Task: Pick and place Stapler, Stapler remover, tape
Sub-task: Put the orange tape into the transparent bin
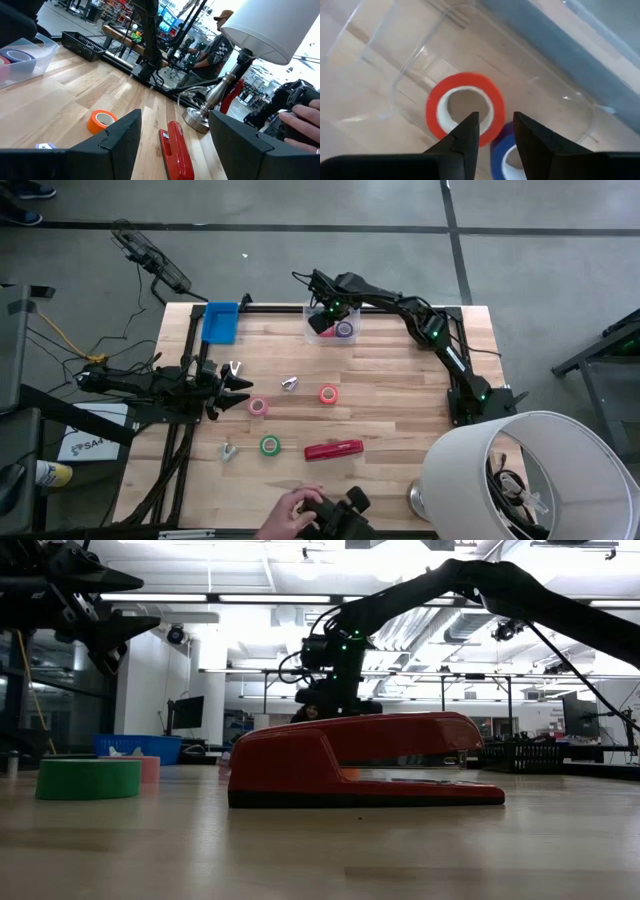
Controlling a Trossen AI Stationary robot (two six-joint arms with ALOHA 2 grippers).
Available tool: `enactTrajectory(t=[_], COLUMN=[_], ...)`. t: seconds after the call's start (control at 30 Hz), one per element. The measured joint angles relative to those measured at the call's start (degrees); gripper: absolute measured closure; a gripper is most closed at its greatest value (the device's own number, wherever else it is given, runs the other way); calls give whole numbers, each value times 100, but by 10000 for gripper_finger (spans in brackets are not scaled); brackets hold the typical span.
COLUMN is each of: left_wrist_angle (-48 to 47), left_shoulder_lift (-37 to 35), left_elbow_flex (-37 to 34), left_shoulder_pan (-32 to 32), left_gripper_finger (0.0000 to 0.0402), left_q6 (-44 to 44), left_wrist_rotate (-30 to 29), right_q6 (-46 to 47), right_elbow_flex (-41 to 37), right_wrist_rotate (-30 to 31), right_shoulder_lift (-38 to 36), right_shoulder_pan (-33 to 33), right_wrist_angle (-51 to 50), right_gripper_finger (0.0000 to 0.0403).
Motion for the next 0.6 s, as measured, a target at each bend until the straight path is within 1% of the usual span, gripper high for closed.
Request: enactTrajectory(t=[0.13, 0.3, 0.4, 0.5, 0.6], left_wrist_angle=[-2, -1, 0, -2, -2], left_shoulder_lift=[1, 0, 0, -1, 1], left_elbow_flex=[0, -1, 0, 1, -1], left_shoulder_pan=[0, 0, 0, 0, 0], left_gripper_finger=[173, 173, 173, 173, 173], left_q6=[1, 2, 2, 0, 2], left_wrist_rotate=[0, 2, 1, 2, 2], right_q6=[-38, -273, -525, -1008, -1503], right_elbow_flex=[0, 0, 0, 0, 0], right_wrist_rotate=[178, 130, -135, -552, -774], right_shoulder_lift=[-69, -280, -350, -428, -511], right_shoulder_pan=[0, 0, 16, 88, 206], right_wrist_angle=[-4, -22, -58, -143, -195], right_gripper_finger=[285, 272, 263, 255, 250])
